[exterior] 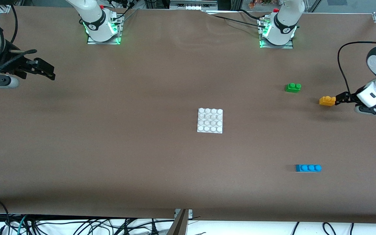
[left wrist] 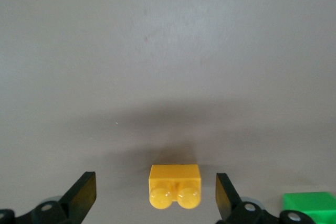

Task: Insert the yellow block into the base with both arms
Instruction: 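Reach the left gripper down to the yellow block and grasp it, then lift the yellow block with the left gripper and carry it to the plate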

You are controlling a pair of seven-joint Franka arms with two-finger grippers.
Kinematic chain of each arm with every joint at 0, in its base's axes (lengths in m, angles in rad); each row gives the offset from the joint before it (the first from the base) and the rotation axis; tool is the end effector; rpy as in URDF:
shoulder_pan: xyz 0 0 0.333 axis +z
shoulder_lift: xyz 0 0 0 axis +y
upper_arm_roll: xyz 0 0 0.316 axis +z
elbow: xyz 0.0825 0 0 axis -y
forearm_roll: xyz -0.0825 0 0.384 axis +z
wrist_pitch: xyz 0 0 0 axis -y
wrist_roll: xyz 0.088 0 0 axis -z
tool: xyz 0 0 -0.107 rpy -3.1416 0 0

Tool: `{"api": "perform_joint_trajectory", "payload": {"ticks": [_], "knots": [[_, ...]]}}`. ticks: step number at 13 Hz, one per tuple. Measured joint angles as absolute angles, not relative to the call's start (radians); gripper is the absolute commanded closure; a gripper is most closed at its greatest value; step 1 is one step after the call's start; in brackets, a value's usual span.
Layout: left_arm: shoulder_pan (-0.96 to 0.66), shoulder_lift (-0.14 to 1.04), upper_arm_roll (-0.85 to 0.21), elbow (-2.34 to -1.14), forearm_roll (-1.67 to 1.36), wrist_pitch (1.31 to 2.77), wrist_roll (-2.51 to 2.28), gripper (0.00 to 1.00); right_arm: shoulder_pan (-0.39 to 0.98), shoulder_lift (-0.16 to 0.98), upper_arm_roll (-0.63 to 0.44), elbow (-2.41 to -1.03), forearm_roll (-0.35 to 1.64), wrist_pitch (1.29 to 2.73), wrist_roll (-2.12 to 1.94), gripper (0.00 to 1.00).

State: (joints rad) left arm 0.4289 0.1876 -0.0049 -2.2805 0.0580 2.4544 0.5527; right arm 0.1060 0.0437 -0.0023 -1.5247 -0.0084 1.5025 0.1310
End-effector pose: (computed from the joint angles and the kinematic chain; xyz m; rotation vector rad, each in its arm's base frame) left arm 0.4835 0.2182 0.2712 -3.1045 0.2703 0.0448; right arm 0.5579 0.0571 0.6160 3.1235 -0.0431 -0.1007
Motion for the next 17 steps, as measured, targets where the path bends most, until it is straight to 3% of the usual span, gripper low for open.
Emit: {"api": "perform_joint_trajectory", "payload": {"ticks": [3,11,12,14,15,17], "knots": [[0.441,0.193,-0.007,-2.4,0.058,2.606,0.601,0.0,0.106,0.046,-0.002,-1.522,-0.012,1.502,0.13,0.0],[0.467,0.295,-0.009,-2.416,0.058,2.675,0.625,0.0,0.096,0.047,-0.006,-1.522,-0.016,1.502,0.059,0.0],[0.476,0.304,-0.009,-2.416,0.058,2.676,0.627,0.13,0.096,0.047,-0.006,-1.522,-0.016,1.502,0.059,0.0],[0.487,0.318,-0.009,-2.416,0.058,2.679,0.63,0.76,0.096,0.047,-0.006,-1.522,-0.016,1.502,0.059,0.0],[0.487,0.32,-0.01,-2.416,0.058,2.68,0.632,0.86,0.096,0.047,-0.006,-1.522,-0.016,1.502,0.059,0.0],[0.487,0.32,-0.018,-2.414,0.058,2.681,0.632,0.88,0.096,0.047,-0.006,-1.522,-0.016,1.502,0.059,0.0]]}}
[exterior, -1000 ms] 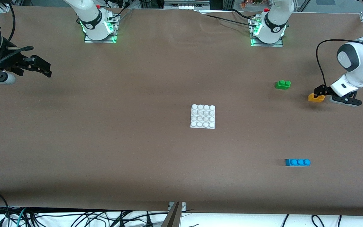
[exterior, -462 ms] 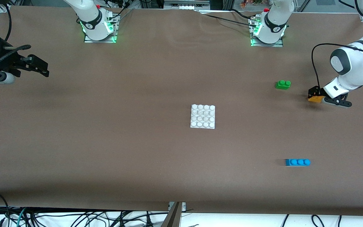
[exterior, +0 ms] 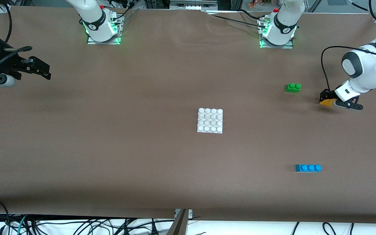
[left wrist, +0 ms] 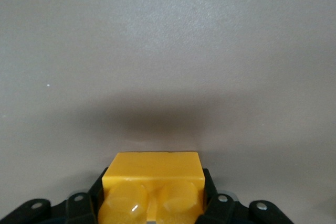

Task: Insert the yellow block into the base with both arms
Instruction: 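Lift the yellow block with the left gripper and carry it to the plate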

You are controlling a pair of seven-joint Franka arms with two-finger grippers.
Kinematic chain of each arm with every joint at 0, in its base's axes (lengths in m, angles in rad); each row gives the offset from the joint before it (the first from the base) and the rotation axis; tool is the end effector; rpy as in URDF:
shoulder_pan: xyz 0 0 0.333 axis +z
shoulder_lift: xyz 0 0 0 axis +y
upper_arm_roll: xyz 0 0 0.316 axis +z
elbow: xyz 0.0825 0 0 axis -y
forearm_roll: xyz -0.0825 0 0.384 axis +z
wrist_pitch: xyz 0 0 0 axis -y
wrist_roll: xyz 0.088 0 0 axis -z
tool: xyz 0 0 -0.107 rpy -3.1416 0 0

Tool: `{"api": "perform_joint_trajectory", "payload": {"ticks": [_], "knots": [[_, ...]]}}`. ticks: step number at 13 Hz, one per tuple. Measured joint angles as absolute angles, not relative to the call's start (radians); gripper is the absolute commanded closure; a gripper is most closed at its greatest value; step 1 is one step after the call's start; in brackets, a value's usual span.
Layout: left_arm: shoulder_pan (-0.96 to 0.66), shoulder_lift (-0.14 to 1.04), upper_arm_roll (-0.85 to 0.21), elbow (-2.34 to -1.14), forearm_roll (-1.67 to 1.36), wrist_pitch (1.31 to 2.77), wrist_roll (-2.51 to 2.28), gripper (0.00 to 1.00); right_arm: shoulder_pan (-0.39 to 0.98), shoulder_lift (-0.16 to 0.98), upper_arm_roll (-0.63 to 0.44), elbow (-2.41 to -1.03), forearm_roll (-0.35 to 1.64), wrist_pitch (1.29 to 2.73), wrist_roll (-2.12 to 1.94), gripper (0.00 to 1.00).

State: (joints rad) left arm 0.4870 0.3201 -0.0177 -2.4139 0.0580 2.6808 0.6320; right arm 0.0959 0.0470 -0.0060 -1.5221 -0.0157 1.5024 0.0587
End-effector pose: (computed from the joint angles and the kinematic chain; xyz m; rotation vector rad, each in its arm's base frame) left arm 0.4361 0.2186 0.1756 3.1107 -0.3350 -0.0861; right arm 0.5597 0.0488 0.6153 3.1187 0.0478 -0.1019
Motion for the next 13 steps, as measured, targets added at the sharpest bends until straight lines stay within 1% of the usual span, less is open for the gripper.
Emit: {"api": "perform_joint_trajectory", "payload": {"ticks": [3,4,5,7,10,13], "knots": [[0.487,0.312,-0.035,-2.398,0.058,2.675,0.632,0.88,0.096,0.047,-0.006,-1.522,-0.016,1.502,0.059,0.0],[0.487,0.297,-0.052,-2.383,0.058,2.646,0.626,0.88,0.096,0.047,-0.006,-1.522,-0.016,1.502,0.059,0.0],[0.487,0.271,-0.08,-2.359,0.058,2.582,0.604,0.88,0.095,0.047,-0.006,-1.522,-0.016,1.502,0.059,0.0],[0.486,0.212,-0.154,-2.288,0.058,2.403,0.525,0.88,0.095,0.047,-0.007,-1.522,-0.016,1.502,0.059,0.0],[0.485,0.167,-0.268,-2.132,0.058,2.134,0.396,0.88,0.094,0.047,-0.008,-1.522,-0.016,1.502,0.059,0.0],[0.484,0.165,-0.4,-2.006,0.058,1.998,0.227,0.88,0.094,0.047,-0.01,-1.522,-0.016,1.502,0.059,0.0]]}}
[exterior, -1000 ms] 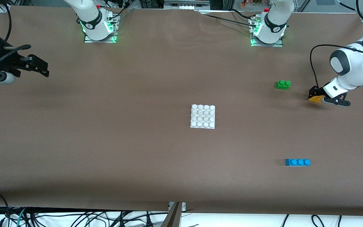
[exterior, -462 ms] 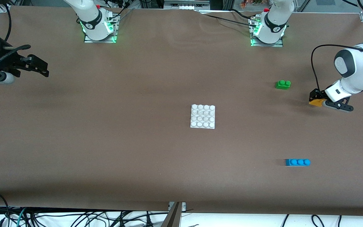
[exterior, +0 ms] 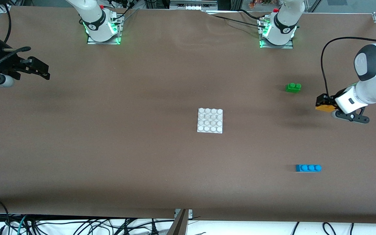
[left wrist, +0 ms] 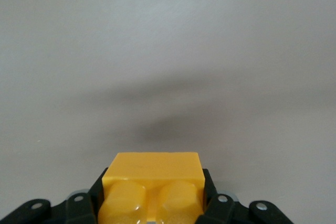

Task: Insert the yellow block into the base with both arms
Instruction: 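Lift the yellow block with the left gripper and carry it to the plate, then lower the yellow block onto the plate studs and press it down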

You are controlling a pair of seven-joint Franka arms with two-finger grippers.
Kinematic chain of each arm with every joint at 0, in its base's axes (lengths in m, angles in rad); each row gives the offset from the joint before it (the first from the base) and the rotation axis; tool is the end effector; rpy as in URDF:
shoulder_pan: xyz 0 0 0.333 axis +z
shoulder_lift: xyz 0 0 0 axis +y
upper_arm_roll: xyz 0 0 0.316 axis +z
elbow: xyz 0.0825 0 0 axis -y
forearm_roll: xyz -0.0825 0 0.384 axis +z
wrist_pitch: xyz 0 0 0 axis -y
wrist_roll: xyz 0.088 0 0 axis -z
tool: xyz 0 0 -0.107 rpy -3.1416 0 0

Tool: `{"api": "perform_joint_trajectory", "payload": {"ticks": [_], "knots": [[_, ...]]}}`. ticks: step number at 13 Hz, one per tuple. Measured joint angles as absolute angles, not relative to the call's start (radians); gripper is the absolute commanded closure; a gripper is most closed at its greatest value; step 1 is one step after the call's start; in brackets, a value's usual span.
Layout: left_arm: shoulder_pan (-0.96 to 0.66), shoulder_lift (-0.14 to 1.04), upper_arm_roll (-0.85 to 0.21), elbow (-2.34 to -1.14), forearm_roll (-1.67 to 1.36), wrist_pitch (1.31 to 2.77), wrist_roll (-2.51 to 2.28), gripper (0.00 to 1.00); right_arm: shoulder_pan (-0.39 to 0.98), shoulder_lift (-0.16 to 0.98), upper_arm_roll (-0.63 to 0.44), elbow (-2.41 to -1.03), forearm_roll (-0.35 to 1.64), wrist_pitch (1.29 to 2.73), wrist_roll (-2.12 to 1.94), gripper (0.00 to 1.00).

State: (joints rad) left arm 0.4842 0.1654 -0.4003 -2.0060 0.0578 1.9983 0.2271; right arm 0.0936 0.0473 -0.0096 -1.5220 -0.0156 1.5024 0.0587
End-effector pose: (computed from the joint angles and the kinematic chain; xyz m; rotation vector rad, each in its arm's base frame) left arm 0.5620 0.0559 0.3686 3.0825 -0.2652 -0.2404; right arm 0.5600 0.0455 0.6152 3.1189 0.0386 -0.1023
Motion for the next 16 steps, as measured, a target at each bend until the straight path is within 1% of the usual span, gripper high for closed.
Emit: {"api": "perform_joint_trajectory", "payload": {"ticks": [3,5,7,9,11,13,16], "knots": [[0.477,0.178,-0.532,-1.948,0.057,1.973,0.018,0.88,0.093,0.047,-0.01,-1.522,-0.016,1.503,0.059,0.0],[0.438,0.213,-0.579,-1.931,0.057,1.974,-0.108,0.88,0.093,0.048,-0.01,-1.522,-0.016,1.503,0.059,0.0],[0.349,0.276,-0.587,-1.886,0.057,1.977,-0.246,0.87,0.093,0.048,-0.01,-1.521,-0.016,1.503,0.059,0.0],[0.231,0.372,-0.587,-1.817,0.057,1.996,-0.397,0.87,0.093,0.048,-0.01,-1.521,-0.016,1.503,0.059,0.0],[0.143,0.481,-0.585,-1.761,0.057,2.082,-0.508,0.88,0.094,0.049,-0.009,-1.52,-0.015,1.503,0.059,0.0],[0.093,0.571,-0.578,-1.74,0.063,2.18,-0.592,0.9,0.094,0.049,-0.009,-1.52,-0.015,1.503,0.059,0.0],[-0.016,0.661,-0.557,-1.73,0.154,2.25,-0.678,0.9,0.094,0.049,-0.009,-1.52,-0.015,1.503,0.059,0.0]]}}
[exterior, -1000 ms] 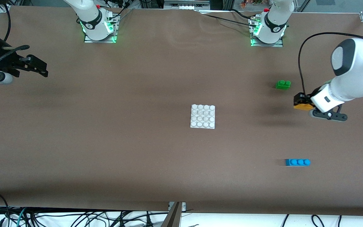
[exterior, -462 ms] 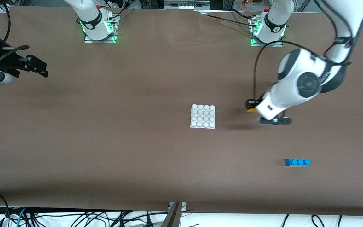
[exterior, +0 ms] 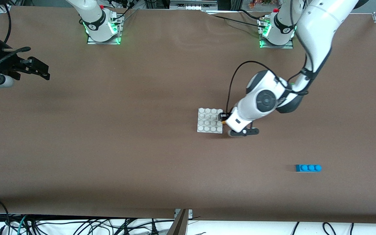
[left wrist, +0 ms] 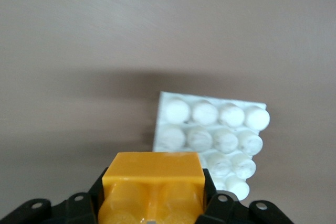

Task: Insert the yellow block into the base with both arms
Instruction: 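Lower the yellow block onto the plate studs and press it down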

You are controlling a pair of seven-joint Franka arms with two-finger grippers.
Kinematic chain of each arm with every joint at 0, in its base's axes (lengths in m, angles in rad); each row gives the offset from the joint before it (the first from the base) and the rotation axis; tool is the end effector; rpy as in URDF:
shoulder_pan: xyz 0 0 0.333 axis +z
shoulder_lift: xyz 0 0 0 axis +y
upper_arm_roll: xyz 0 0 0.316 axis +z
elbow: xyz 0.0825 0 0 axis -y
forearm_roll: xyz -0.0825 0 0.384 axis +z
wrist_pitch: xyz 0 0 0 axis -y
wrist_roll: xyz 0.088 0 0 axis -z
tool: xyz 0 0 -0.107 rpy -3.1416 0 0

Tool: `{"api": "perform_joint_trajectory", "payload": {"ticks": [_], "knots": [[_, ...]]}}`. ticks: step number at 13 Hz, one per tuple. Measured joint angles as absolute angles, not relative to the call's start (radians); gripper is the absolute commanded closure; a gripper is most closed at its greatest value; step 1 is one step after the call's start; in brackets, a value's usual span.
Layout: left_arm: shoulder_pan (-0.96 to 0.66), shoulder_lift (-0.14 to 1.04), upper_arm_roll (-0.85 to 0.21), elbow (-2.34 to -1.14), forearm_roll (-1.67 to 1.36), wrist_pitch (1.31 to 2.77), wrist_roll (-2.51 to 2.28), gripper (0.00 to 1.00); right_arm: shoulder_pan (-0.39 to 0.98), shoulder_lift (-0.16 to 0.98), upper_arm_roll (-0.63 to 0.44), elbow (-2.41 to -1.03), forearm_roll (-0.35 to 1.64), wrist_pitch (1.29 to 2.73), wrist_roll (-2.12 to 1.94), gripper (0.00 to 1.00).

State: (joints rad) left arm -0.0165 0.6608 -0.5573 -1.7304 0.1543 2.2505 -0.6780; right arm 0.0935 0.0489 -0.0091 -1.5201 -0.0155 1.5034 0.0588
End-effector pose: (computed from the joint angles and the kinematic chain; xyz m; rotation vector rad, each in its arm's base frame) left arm 0.5780 -0.3256 0.2439 2.9755 0.1399 -0.2308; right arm 0.5606 0.0458 0.6153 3.1191 0.0391 -0.1003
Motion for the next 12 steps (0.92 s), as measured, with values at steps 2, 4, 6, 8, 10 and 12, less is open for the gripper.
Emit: {"api": "perform_joint_trajectory", "payload": {"ticks": [2,4,6,8,10,12], "knots": [[-0.082,0.686,-0.544,-1.724,0.188,2.283,-0.748,0.9,0.094,0.049,-0.009,-1.52,-0.015,1.503,0.059,0.0],[-0.106,0.689,-0.539,-1.72,0.218,2.286,-0.766,0.9,0.094,0.049,-0.009,-1.52,-0.015,1.503,0.059,0.0],[-0.12,0.695,-0.534,-1.72,0.239,2.286,-0.768,0.9,0.093,0.049,-0.009,-1.52,-0.015,1.503,0.059,0.0],[-0.129,0.704,-0.526,-1.72,0.256,2.292,-0.768,0.89,0.094,0.049,-0.009,-1.52,-0.015,1.503,0.059,0.0],[-0.133,0.712,-0.522,-1.719,0.277,2.321,-0.769,0.89,0.093,0.049,-0.009,-1.52,-0.015,1.503,0.059,0.0],[-0.145,0.721,-0.516,-1.719,0.278,2.326,-0.769,0.89,0.093,0.049,-0.009,-1.52,-0.015,1.503,0.059,0.0]]}}
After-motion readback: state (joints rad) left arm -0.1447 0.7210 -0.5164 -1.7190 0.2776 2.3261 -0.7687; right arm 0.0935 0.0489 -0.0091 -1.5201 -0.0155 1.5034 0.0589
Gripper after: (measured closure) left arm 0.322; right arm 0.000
